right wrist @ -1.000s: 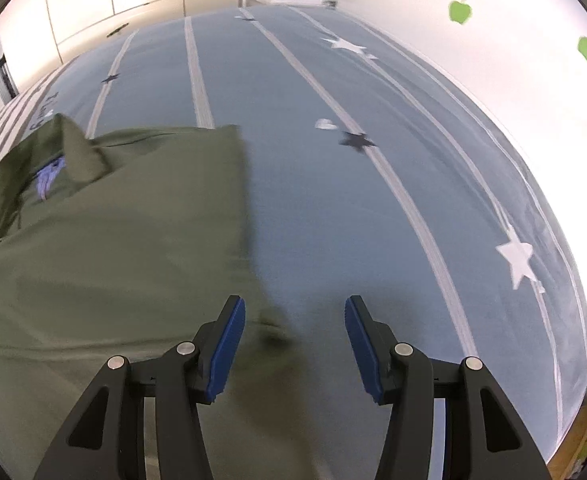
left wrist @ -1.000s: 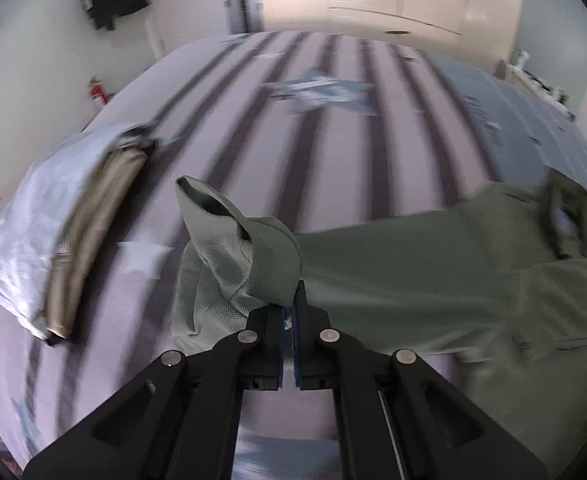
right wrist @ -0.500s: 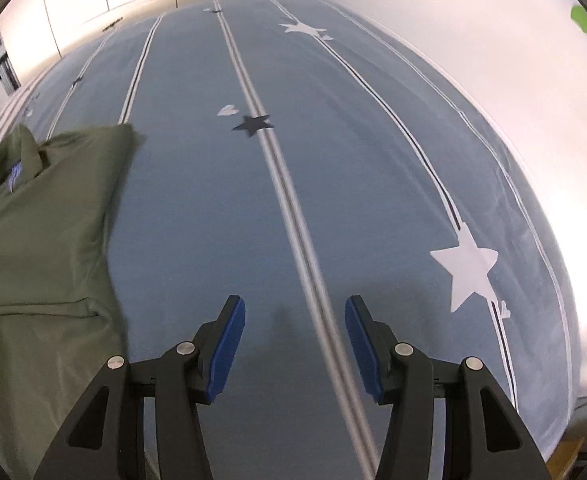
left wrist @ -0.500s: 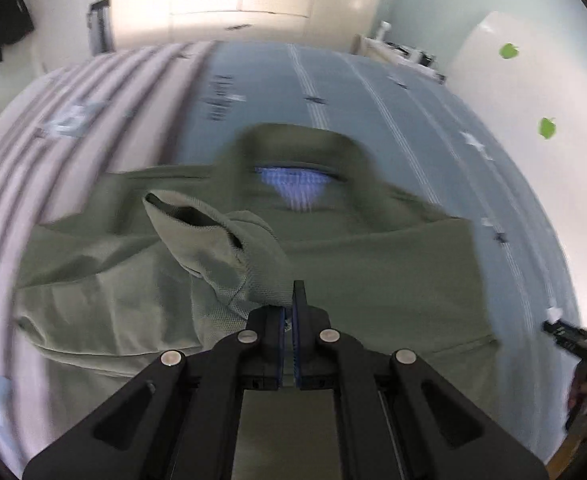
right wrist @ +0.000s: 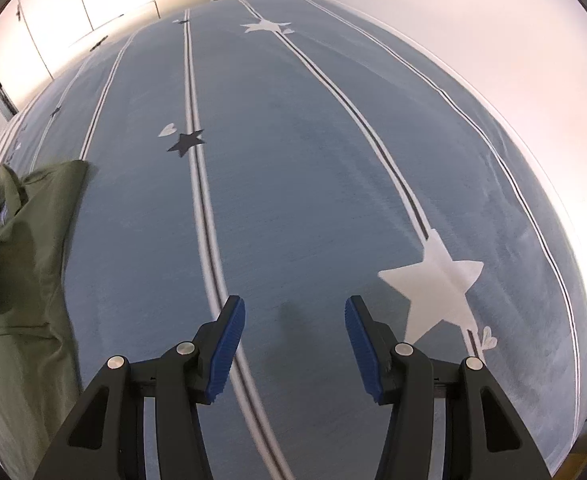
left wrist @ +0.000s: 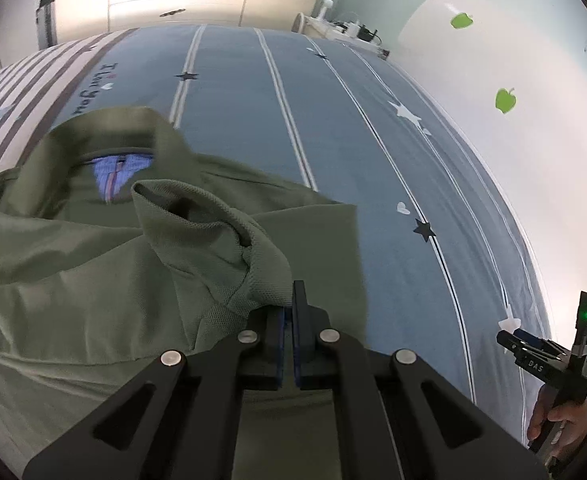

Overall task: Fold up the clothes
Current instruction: 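Carry the sleeve across the shirt toward the collar with the left gripper, release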

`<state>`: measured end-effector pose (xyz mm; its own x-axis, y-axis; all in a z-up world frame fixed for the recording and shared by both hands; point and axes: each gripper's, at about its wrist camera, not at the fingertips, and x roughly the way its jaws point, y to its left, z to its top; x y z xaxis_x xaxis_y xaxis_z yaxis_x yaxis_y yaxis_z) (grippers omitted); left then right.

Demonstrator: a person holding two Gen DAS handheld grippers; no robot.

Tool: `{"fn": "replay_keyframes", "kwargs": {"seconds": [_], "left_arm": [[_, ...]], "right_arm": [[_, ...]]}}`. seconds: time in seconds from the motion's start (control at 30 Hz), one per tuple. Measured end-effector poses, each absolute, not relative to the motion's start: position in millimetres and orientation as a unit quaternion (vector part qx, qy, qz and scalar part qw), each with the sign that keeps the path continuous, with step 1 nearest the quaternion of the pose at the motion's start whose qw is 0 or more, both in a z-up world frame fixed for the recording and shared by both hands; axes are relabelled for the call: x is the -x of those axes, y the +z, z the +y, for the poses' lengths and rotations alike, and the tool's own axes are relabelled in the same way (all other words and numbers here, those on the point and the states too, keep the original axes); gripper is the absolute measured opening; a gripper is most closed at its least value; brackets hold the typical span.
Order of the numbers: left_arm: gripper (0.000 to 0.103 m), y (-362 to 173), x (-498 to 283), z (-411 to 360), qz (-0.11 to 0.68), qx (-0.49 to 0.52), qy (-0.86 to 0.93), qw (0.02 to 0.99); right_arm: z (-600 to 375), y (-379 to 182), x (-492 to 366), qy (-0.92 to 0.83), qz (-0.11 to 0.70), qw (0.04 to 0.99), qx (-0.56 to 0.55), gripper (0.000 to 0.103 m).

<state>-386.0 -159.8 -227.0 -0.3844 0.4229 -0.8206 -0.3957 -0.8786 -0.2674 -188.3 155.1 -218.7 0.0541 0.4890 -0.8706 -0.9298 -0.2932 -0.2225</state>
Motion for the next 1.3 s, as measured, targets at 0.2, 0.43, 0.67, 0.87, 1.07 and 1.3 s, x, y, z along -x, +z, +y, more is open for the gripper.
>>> {"fn": "replay_keyframes", "kwargs": {"seconds": [0.2,0.43,0.67,0.87,1.07,1.3], "left_arm": [[0.001,-238,385,-142,-0.005,0.502,0.832,0.236],[0.004,-245,385,-136,0.016,0.513,0.827,0.228],[0.028,-232,378,-113,0.036,0.515,0.820,0.247],[0.072,-214,364,-100,0.036,0.493,0.823,0.279],[0.072,-218,368,-120,0.045,0.492,0.830,0.259],[0.072,-240,383,-230,0.064,0.509,0.842,0.171]], "right_arm": [[165,-227,172,0.636,0.247,0.557,0.473,0.048],[167,-231,173,0.633,0.251,0.563,0.469,0.048],[168,-226,176,0.631,0.251,0.570,0.462,0.048],[171,-222,180,0.627,0.251,0.577,0.459,0.048],[169,-221,188,0.624,0.255,0.581,0.456,0.048],[158,-225,221,0.631,0.250,0.572,0.460,0.048]]}}
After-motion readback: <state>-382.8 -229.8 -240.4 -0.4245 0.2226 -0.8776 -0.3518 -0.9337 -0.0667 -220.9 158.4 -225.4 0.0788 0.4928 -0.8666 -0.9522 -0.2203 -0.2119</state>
